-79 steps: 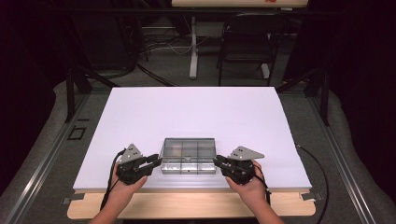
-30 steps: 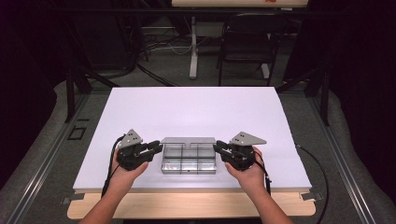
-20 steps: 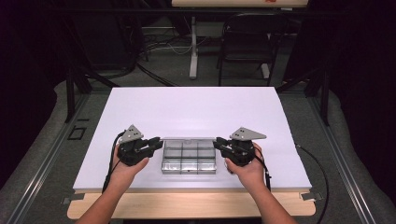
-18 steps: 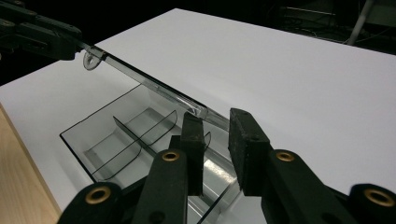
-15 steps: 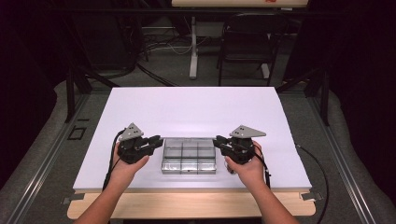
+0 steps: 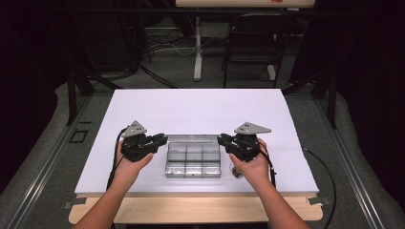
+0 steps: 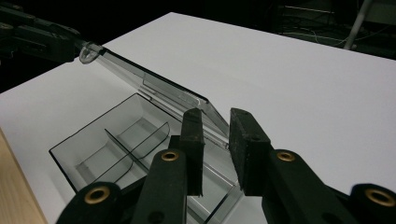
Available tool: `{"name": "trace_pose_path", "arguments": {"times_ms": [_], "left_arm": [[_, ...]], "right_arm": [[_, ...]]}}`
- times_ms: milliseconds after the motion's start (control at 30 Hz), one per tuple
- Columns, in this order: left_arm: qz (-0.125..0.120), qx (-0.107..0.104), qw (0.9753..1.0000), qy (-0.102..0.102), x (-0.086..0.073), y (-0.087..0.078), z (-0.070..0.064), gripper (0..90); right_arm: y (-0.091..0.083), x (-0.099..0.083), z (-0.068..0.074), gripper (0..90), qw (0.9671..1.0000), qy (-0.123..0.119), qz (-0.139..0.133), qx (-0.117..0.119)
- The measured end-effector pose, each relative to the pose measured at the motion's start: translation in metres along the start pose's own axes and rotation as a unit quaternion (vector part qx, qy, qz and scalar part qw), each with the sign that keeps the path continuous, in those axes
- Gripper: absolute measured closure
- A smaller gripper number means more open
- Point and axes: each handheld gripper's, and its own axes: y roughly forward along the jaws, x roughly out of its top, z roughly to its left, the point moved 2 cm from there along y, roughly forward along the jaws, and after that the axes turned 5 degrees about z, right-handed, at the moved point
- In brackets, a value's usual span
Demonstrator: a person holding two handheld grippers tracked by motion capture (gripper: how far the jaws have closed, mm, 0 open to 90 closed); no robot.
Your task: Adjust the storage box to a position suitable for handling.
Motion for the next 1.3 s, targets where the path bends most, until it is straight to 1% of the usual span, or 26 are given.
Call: {"name": "trace_pose_path", "arguments": {"times_ms": [200,300,333,400,433,533,600,700,767,833,867,1300], "left_arm": [[0.000,0.001,1.0000,-0.001,0.003,0.002,0.003,75.0],[-0.002,0.002,1.0000,-0.003,0.005,0.003,0.004,75.0],[0.002,0.002,1.0000,-0.001,0.005,0.003,0.004,74.9],[-0.004,0.004,1.0000,-0.004,0.006,0.005,0.005,74.9],[0.000,0.003,1.0000,-0.003,0.007,0.005,0.006,74.9],[-0.004,0.004,1.0000,-0.007,0.008,0.006,0.006,74.9],[-0.002,0.005,1.0000,-0.007,0.009,0.007,0.007,74.9],[-0.002,0.007,0.9999,-0.007,0.011,0.008,0.008,74.9],[-0.001,0.006,0.9999,-0.010,0.011,0.008,0.009,74.9],[0.002,0.007,0.9999,-0.008,0.012,0.009,0.010,74.9],[-0.001,0.009,0.9999,-0.008,0.013,0.010,0.010,74.9],[-0.006,-0.001,0.9997,-0.023,0.014,0.017,0.018,74.7]], "right_arm": [[0.002,0.004,-0.002,75.8,1.0000,-0.003,0.001,-0.003],[0.003,0.005,-0.003,75.7,1.0000,-0.001,-0.001,-0.004],[0.003,0.006,-0.004,75.7,1.0000,-0.003,0.001,-0.003],[0.004,0.007,-0.004,75.5,1.0000,0.000,-0.002,-0.003],[0.005,0.007,-0.004,75.5,1.0000,0.002,-0.003,-0.003],[0.006,0.009,-0.006,75.5,1.0000,0.002,-0.004,-0.005],[0.007,0.010,-0.007,75.4,1.0000,0.001,-0.005,-0.005],[0.009,0.010,-0.008,75.4,0.9999,0.009,-0.007,-0.005],[0.010,0.010,-0.009,75.3,0.9999,0.010,-0.006,-0.005],[0.012,0.010,-0.010,75.2,0.9999,0.011,-0.006,-0.005],[0.012,0.010,-0.010,75.1,0.9999,0.011,-0.006,-0.005],[0.022,0.008,-0.017,73.5,0.9997,0.023,0.001,-0.006]]}}
